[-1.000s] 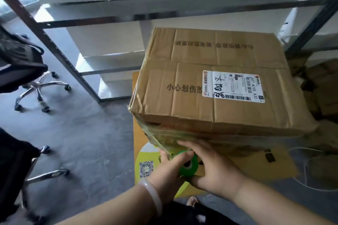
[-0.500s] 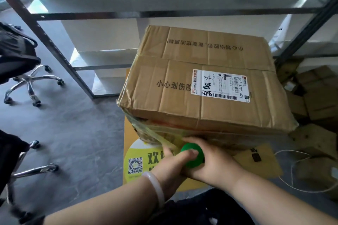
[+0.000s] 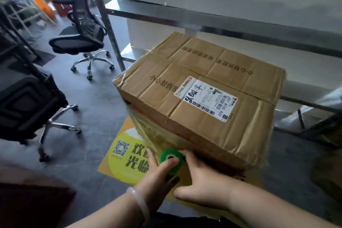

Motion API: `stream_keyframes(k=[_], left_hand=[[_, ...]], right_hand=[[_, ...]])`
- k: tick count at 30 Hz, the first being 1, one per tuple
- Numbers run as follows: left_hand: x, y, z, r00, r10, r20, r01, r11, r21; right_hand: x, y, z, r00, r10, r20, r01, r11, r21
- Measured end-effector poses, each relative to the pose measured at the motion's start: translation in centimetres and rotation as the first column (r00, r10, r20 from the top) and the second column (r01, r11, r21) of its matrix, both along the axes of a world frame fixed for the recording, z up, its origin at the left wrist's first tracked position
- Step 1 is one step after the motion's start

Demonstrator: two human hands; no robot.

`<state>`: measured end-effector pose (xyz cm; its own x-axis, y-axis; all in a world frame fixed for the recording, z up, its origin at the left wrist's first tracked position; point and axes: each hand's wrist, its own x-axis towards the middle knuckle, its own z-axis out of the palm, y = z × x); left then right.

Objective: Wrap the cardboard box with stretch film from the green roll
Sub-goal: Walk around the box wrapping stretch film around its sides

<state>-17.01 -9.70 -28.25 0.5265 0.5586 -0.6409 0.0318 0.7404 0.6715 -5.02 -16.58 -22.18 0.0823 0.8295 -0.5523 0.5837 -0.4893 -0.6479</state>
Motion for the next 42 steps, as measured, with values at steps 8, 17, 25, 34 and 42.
stream_keyframes(k=[8, 17, 25, 34, 42], left_hand=[[2.2, -5.9, 1.4, 0.946, 0.32, -0.048, -0.323, 0.942, -0.093], [3.0, -7.9, 1.7, 0.949, 0.304, -0.079, -0.313, 0.939, -0.14], [3.5, -10.1, 1.8, 0.944, 0.318, -0.09, -0.329, 0.929, -0.169], [7.9, -14.5, 1.9, 0.932, 0.335, -0.14, -0.351, 0.929, -0.113], [13.0, -18.1, 3.5, 0.869, 0.461, -0.18, -0.481, 0.872, -0.093]], right_hand=[[1.2, -4.5, -1.0, 0.998, 0.054, -0.027, -0.05, 0.992, 0.119], [2.3, -6.6, -0.4, 0.999, 0.009, -0.035, -0.006, 0.996, 0.087], [3.3, -7.8, 0.2, 0.977, 0.202, 0.066, -0.207, 0.975, 0.087], [10.1, -10.2, 2.1, 0.802, 0.545, 0.243, -0.557, 0.83, -0.023], [16.9, -12.1, 0.6, 0.82, 0.57, 0.057, -0.572, 0.813, 0.104]])
